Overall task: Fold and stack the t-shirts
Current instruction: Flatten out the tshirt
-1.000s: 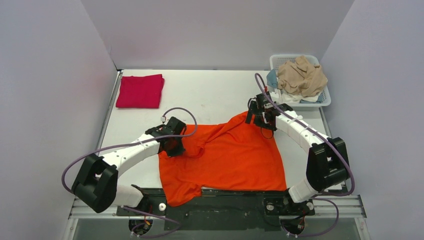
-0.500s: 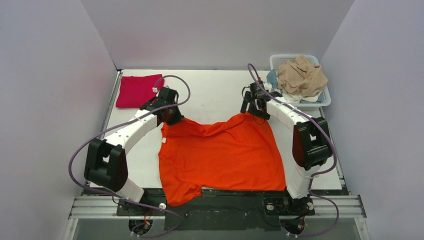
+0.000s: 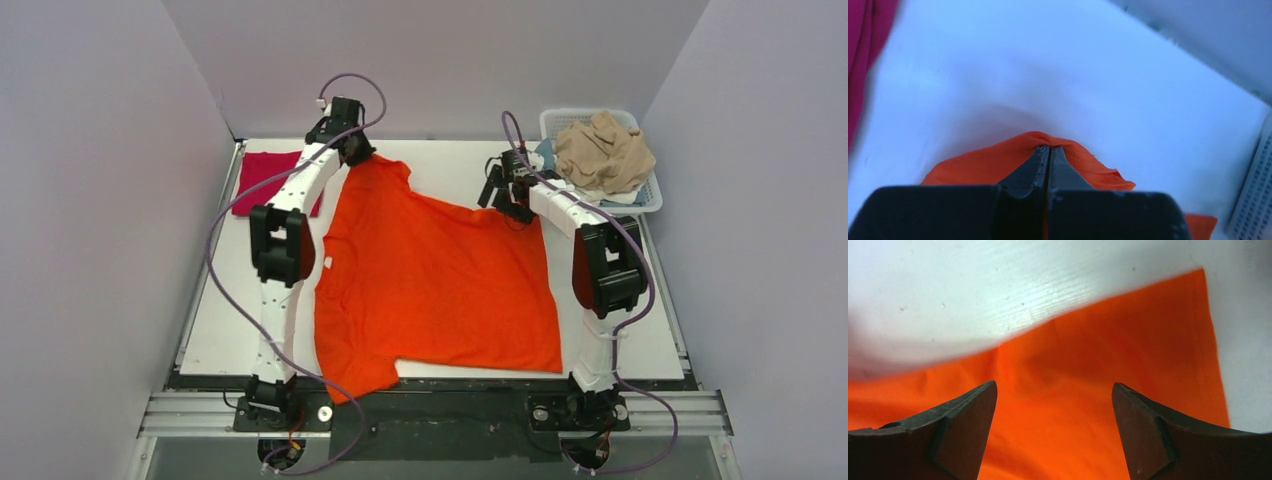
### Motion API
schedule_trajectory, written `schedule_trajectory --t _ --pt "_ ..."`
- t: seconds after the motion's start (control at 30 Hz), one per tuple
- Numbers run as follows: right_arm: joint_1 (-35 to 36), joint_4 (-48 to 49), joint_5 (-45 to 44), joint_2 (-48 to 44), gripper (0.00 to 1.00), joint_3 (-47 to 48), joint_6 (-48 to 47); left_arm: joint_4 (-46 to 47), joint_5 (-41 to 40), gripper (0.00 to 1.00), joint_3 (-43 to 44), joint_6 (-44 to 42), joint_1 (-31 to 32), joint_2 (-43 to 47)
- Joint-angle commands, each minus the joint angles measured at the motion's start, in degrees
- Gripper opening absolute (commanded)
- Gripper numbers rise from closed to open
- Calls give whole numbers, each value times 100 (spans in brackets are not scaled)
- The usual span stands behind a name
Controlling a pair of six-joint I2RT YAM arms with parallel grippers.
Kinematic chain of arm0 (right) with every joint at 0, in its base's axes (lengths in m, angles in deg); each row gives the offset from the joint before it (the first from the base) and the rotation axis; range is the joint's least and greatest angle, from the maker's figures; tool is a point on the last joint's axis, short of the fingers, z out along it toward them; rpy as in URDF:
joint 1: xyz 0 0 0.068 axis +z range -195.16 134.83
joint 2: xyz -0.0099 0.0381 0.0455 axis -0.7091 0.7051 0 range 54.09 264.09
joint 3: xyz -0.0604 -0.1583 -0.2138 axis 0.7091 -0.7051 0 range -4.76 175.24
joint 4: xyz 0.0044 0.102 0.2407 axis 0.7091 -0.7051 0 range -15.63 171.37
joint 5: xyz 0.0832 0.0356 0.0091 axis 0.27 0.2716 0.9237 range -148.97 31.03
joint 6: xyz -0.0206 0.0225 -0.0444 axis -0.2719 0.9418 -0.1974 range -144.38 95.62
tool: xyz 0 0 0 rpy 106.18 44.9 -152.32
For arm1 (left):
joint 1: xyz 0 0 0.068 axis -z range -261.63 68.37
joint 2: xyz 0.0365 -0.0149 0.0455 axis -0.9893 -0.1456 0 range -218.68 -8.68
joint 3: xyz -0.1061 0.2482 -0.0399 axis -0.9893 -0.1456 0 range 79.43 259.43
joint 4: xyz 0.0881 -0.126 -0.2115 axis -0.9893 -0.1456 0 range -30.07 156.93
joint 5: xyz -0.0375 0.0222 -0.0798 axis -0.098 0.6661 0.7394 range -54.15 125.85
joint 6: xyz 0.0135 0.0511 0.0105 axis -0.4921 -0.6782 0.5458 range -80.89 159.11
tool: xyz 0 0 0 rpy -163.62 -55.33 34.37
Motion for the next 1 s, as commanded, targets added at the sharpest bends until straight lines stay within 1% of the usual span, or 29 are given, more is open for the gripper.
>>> schedule_trajectory --t 0.0,0.03,0.07,0.1,0.13,0.17,0.2,0.23,0.27,0.3,0.37,0.47,0.53,0.57,0.6,0.63,0.67,0.7,0.73,0.77,0.8,0.83,0.87,0.9,0.93,0.97 --pt "-99 73 -7 -36 80 244 138 -1418 -204 43 3439 -480 -180 -1947" --pt "-96 83 33 -61 80 223 95 -1747 -105 65 3856 -610 -179 -2315" --pt "-100 70 38 -128 80 172 56 -1828 -68 81 4272 -695 -177 -2379" --pt "-97 64 42 -164 80 138 19 -1796 -82 86 4259 -746 -172 -2243" --pt "-96 42 38 -233 80 67 -53 -1681 -104 86 3797 -822 -169 -2071" --pt "-100 14 31 -256 80 42 -93 -1210 -130 87 3411 -858 -163 -1568" --pt "-98 -70 33 -291 80 1 -162 -627 -132 87 2457 -937 -161 -1290" --pt "-96 -112 12 -307 80 -21 -191 -393 -130 87 1619 -968 -159 -758" --pt "-96 -134 -3 -348 80 -100 -218 -38 -139 87 1311 -1027 -158 -546" --pt "-89 -131 -8 -366 80 -151 -223 59 -155 88 858 -1039 -158 -192" --pt "-73 -154 9 -436 80 -273 -223 -25 -187 88 605 -1055 -154 88" --pt "34 -186 -33 -643 80 -595 -242 -607 -303 88 367 -1029 -105 332" --pt "140 -199 -144 -843 80 -850 -239 -665 -460 89 -234 -957 -15 622" --pt "181 -235 -200 -1029 80 -1061 -225 -619 -496 89 -862 -916 67 927" --pt "283 -269 -323 -1124 80 -1159 -223 -389 -525 89 -1204 -851 151 1339" --pt "340 -354 -404 -1339 80 -1376 -206 -235 -519 90 -1979 -782 190 1566" --pt "466 -399 -552 -1446 81 -1483 -200 15 -526 90 -2373 -737 265 2052" --pt "541 -483 -624 -1700 81 -1722 -174 112 -538 90 -3034 -604 291 2300" --pt "686 -516 -756 -1851 81 -1846 -162 196 -566 90 -3654 -512 345 2840" --pt "756 -596 -822 -2129 81 -2110 -111 211 -602 90 -3936 -330 379 3121" --pt "880 -714 -949 -2281 81 -2242 -65 183 -734 90 -4503 -208 453 3628" --pt "986 -768 -1027 -2588 81 -2525 108 34 -960 90 -4787 108 490 3897" --pt "1038 -817 -1059 -2752 81 -2895 190 -76 -1071 91 -5292 297 564 4391" --pt "1159 -828 -1133 -3119 81 -3082 387 -326 -1242 91 -5550 703 599 4612" --pt "1226 -876 -1169 -3514 81 -3460 602 -458 -1287 91 -6025 880 631 5024" --pt "1356 -910 -1260 -3711 81 -3642 705 -812 -1329 91 -6233 1248 639 5206"
